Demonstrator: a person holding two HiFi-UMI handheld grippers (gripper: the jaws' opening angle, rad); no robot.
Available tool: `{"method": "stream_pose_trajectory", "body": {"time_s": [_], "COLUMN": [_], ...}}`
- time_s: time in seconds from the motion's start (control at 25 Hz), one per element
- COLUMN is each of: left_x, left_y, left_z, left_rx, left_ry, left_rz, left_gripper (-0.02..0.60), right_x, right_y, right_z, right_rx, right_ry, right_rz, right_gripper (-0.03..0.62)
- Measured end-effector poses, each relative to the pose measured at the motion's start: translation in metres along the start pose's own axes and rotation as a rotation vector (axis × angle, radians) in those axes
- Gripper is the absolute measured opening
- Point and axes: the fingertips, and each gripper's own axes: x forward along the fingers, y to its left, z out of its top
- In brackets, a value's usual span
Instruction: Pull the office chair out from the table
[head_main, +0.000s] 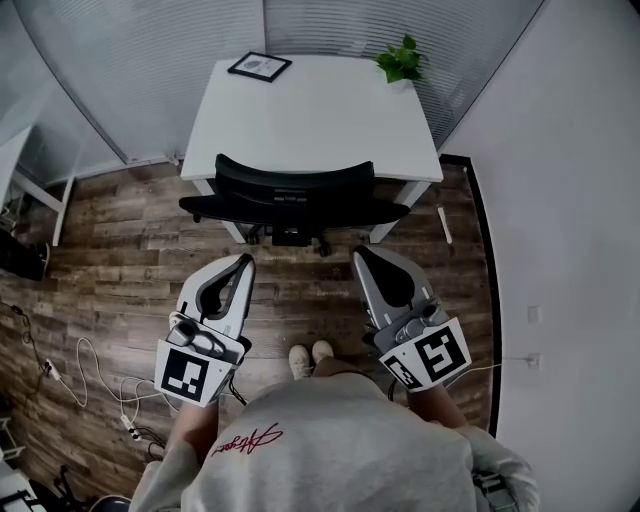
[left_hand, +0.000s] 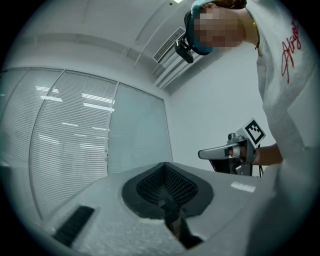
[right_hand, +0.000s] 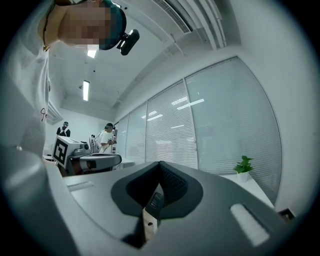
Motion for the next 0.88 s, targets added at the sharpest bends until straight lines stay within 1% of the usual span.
{"method": "stream_pose_trajectory", "body": {"time_s": [0.36,0.6,0.88], "left_x": [0.017,0.025,0.035], "left_y": [0.002,0.006,0.015], "left_z": [-0.001,-0.004,-0.017], "left_rx": [-0.004,-0.002,0.014], "left_ry": [0.009,0.017,0.042], "left_rz": [0.041,0.07,0.105], "left_gripper": [-0.003,-0.003,-0.003], "right_x": [0.008,0.011,0.014], "right_y": [-0.017,-0.03,-0.04], "right_z": [0.008,0.003,-0.006], "right_rx": [0.001,0.004,-0.02], "right_ry": [0.0,0.012,0.031], "right_rz": [0.041,0.05,0.064], "right_gripper": [-0.003,-0.003,-0.003]}}
